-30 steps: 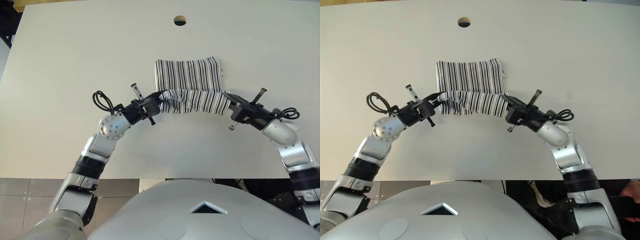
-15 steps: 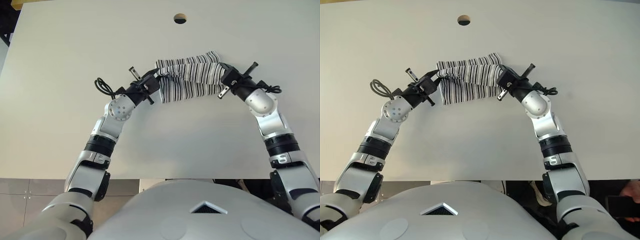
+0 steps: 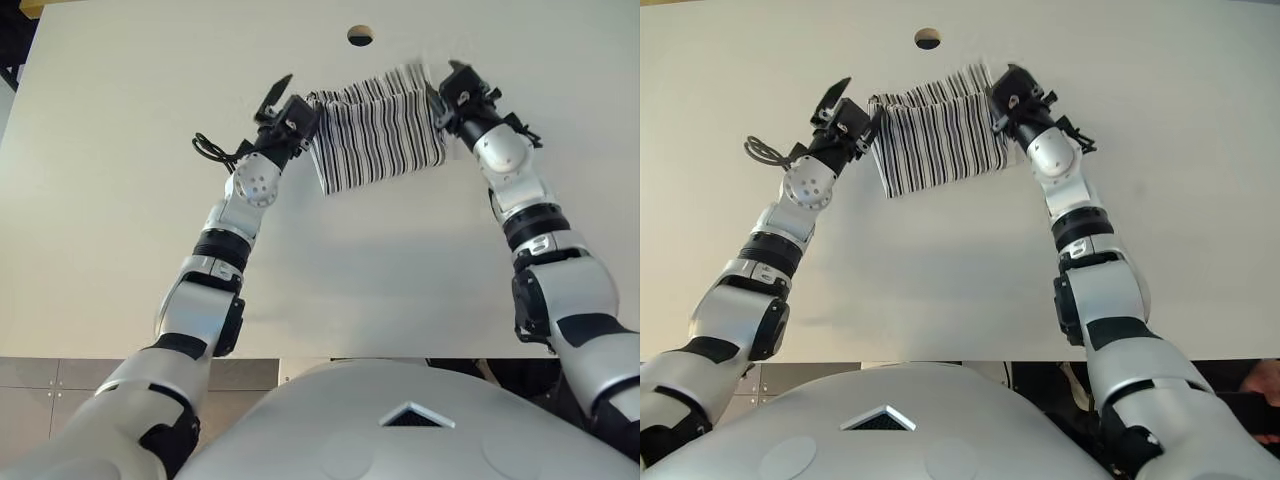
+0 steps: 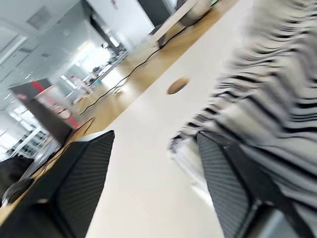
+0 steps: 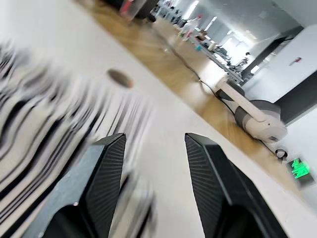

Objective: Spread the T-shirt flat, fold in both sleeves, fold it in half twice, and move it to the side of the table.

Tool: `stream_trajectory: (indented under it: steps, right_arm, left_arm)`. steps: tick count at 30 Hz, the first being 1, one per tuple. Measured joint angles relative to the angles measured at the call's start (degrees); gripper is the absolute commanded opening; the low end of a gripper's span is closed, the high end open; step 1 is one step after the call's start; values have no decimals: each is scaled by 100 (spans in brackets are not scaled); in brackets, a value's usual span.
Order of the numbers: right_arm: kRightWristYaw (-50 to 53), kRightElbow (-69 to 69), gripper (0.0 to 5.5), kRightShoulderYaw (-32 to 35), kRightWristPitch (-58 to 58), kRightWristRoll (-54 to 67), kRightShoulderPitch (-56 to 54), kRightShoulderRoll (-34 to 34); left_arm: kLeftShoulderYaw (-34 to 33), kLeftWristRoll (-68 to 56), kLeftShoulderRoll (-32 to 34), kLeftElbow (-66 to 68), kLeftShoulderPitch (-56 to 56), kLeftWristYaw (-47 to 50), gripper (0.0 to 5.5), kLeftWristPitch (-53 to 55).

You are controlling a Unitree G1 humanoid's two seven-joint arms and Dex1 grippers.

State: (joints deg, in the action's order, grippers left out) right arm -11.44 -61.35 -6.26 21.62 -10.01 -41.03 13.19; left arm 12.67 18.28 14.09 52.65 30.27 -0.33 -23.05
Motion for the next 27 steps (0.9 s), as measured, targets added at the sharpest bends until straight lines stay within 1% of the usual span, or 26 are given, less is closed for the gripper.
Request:
stream_trajectory:
  steps: [5,7,9,11,13,15,18,21,24,27]
  right_arm:
    - [-392,-250,220,731,-264,866,-70,-313]
    - [-419,-171,220,790,-254,980,-44,-433]
    - [-473,323,220,584,142,817,201,-472]
    - [-765,1144,220,141,560,580,666,-565]
    - [-1133,1829,220,-308,598,447,1102,-699]
    - [-1285,1912,220,-596,259,223,1184,-750]
    - [-1140,914,220,-691,-410,-48,804,-764]
    - [-794,-172,220,-426,-890,46,-20,-883]
    - [-363,-914,220,245,-1524,565,-543,-1065]
    - [128,-1207,220,980,-1908,1077,-733,-989]
  left_arm:
    - [-204,-149,13,328,-26,80,435,6]
    - [-242,-197,13,373,-42,81,469,7]
    - [-245,-191,11,402,-61,158,500,10]
    - [-324,-197,1,412,-108,300,524,15]
    - [-408,-222,1,446,-126,527,548,34]
    - [-518,-236,-8,466,-126,793,548,49]
    - [-666,-257,-34,485,-126,1153,548,47]
    - [-786,-344,-109,494,-125,1317,548,5]
    - [-813,-361,-149,525,-121,1322,548,-83]
    - [-849,-426,-168,572,-116,1321,548,-199]
